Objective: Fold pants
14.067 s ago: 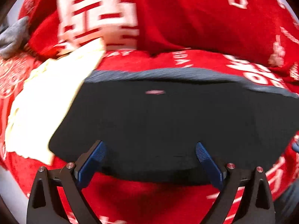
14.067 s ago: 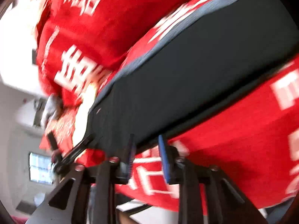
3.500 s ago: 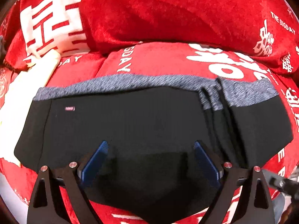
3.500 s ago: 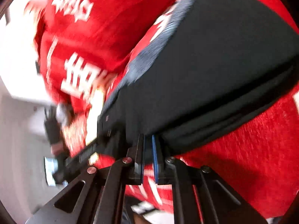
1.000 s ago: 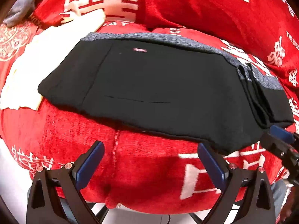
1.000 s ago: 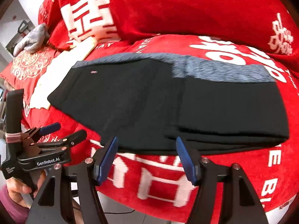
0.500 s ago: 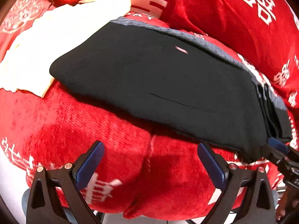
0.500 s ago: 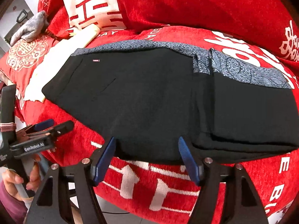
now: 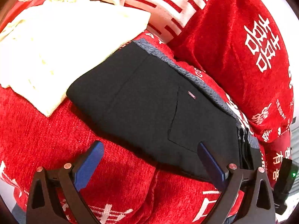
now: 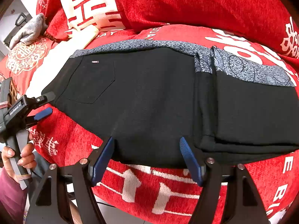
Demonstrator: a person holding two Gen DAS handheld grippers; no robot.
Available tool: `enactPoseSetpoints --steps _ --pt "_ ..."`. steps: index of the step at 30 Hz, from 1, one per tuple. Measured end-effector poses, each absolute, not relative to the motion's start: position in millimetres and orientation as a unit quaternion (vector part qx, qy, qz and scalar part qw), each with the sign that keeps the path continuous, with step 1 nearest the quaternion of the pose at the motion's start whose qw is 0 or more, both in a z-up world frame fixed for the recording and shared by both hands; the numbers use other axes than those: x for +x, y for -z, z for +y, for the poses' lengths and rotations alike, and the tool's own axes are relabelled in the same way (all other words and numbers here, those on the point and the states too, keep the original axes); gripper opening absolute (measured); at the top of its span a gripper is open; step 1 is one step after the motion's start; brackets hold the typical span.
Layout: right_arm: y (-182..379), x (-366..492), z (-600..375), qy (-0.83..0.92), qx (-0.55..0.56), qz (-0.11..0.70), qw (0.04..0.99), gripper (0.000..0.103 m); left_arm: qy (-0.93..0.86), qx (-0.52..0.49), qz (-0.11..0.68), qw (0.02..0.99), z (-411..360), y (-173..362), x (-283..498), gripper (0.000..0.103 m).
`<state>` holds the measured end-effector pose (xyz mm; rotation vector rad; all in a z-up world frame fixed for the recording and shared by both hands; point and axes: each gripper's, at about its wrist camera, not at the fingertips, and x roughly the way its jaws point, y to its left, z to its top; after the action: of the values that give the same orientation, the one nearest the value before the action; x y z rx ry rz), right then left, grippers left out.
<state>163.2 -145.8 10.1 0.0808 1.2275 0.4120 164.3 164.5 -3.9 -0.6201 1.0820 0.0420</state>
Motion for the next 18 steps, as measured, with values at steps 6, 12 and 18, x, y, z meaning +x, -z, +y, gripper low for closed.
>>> enactPoseSetpoints --steps 6,12,18 --pt "-10.0 163.1 -145.6 -0.191 0.038 0.572 0.797 0.076 -0.001 -0.361 0.477 0.802 175.8 9.8 171.8 0.1" --pt "-9.3 163.0 -144.8 -0.192 0.039 0.571 0.798 0.077 0.003 -0.406 0.446 0.798 181.3 14.5 170.6 0.101" --pt "-9.1 162.2 -142.7 -0.191 0.035 0.569 0.799 0.078 -0.008 -0.432 0.436 0.79 181.5 8.3 177.8 0.101"
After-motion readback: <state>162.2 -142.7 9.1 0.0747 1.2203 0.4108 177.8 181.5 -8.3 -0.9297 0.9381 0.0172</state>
